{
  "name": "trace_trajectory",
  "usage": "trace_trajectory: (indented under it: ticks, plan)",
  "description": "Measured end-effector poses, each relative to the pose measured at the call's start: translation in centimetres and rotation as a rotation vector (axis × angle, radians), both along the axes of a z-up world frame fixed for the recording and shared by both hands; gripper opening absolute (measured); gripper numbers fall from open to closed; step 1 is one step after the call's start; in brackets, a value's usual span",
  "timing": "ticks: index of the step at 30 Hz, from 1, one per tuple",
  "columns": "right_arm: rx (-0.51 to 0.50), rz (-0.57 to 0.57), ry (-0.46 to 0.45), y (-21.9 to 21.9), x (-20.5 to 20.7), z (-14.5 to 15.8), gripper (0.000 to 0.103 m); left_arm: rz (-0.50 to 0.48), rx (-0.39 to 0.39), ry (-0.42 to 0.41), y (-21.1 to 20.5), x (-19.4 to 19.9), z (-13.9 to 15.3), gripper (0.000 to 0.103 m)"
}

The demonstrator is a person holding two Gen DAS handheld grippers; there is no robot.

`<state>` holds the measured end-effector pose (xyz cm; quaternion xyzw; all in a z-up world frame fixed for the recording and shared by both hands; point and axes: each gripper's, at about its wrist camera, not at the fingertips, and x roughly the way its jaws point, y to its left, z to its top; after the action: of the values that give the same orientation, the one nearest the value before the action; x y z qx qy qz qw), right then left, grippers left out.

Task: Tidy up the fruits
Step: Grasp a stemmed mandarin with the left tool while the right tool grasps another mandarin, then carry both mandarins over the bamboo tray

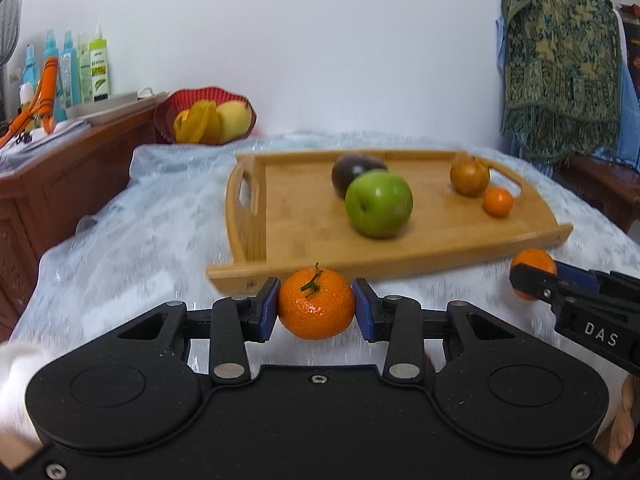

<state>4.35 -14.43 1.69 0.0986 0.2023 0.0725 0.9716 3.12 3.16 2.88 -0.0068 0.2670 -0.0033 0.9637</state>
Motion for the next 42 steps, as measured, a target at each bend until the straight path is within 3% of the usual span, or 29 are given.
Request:
trace_trajectory:
  ticks: [12, 20, 30, 36, 42]
  plan:
    - [0.1, -0.062, -0.092, -4.1, 5.6, 3.7, 0.043, 0.017, -0.059, -0.064, 2.0, 7.9, 4.9, 0.037]
    - [0.079, -0.098, -0.131, -5.6, 11.0, 5.5, 0.043, 0.002, -0.09, -0.03, 2.1, 15.3, 5.8, 0.037]
    - [0.091, -0.084, 0.005, -6.4, 19.9, 4.5, 0.043, -0.021, -0.064, 0.028, 0.9, 24.1, 5.0, 0.037]
    - [0.084, -0.053, 0.106, -6.7, 23.8, 3.5, 0.043, -0.03, -0.056, 0.117, 1.1, 27.2, 3.2, 0.037]
    - [0.117, -0.048, 0.191, -7.5, 25.8, 2.2, 0.043, -0.006, -0.106, 0.178, 2.0, 29.0, 2.0, 0.037]
